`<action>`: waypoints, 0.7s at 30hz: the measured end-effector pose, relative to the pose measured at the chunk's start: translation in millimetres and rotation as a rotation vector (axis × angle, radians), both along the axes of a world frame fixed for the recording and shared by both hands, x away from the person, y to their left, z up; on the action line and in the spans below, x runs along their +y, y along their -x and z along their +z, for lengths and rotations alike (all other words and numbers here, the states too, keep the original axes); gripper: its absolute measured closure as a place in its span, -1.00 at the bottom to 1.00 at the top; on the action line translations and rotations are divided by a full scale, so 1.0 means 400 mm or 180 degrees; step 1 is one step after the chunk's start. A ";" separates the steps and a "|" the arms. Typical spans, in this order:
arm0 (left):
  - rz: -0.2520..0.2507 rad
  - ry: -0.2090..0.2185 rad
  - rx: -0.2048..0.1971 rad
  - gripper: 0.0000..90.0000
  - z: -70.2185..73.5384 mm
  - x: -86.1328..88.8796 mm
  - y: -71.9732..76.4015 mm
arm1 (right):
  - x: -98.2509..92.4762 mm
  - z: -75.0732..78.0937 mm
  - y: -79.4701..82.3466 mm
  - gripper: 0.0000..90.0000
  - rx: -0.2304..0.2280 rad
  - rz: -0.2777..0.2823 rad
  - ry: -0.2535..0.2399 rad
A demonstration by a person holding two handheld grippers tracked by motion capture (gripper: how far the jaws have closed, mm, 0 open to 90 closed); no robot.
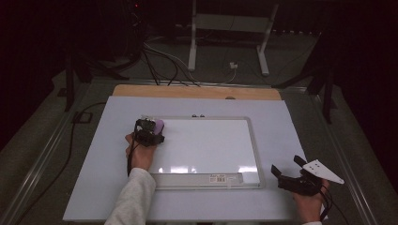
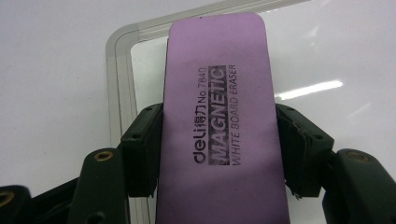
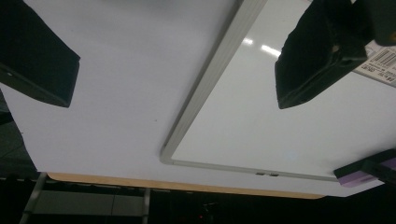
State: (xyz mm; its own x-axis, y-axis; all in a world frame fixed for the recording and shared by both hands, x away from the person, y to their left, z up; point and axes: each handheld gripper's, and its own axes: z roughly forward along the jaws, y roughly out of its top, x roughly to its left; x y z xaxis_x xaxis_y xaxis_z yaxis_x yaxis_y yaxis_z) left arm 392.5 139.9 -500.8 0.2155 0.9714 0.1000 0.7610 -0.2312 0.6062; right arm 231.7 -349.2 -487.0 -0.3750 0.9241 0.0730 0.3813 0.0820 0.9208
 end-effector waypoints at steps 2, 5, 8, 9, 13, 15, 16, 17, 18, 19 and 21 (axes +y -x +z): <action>-0.0035 0.0009 -0.0058 -0.23 0.001 -0.003 0.005 | 0.000 0.000 0.000 -1.00 -0.0003 0.0000 0.0001; -0.0133 0.0009 -0.0221 -0.37 0.013 -0.010 0.021 | -0.002 0.000 0.000 -1.00 -0.0005 -0.0004 -0.0001; -0.0307 -0.0057 -0.0421 -0.39 0.029 -0.023 0.041 | -0.001 0.000 0.000 -1.00 -0.0001 -0.0002 0.0001; -0.0391 -0.0081 -0.0463 -0.37 0.034 -0.027 0.047 | 0.000 0.000 0.000 -1.00 -0.0001 -0.0001 0.0001; -0.0515 -0.0310 -0.0395 -0.23 0.030 -0.036 0.049 | 0.000 0.000 0.000 -1.00 0.0001 0.0001 0.0003; -0.0464 -0.0274 -0.0303 -0.23 0.021 -0.026 0.041 | 0.000 0.000 0.000 -1.00 -0.0005 0.0002 0.0005; -0.0421 -0.0298 -0.0311 -0.23 0.017 -0.021 0.039 | 0.000 0.000 0.001 -1.00 -0.0008 0.0003 0.0003; -0.0392 -0.0312 -0.0302 -0.25 0.016 -0.017 0.037 | -0.001 0.000 0.001 -1.00 -0.0006 -0.0001 -0.0001; -0.0372 -0.0275 -0.0295 -0.26 0.016 -0.010 0.035 | -0.001 0.000 0.001 -1.00 -0.0006 -0.0001 -0.0003; -0.0358 -0.0234 -0.0278 -0.26 0.017 -0.003 0.033 | -0.001 0.000 0.000 -1.00 -0.0005 -0.0001 -0.0003; -0.0297 -0.0182 -0.0188 -0.26 0.014 0.016 0.026 | -0.001 0.000 0.000 -1.00 0.0003 -0.0001 -0.0001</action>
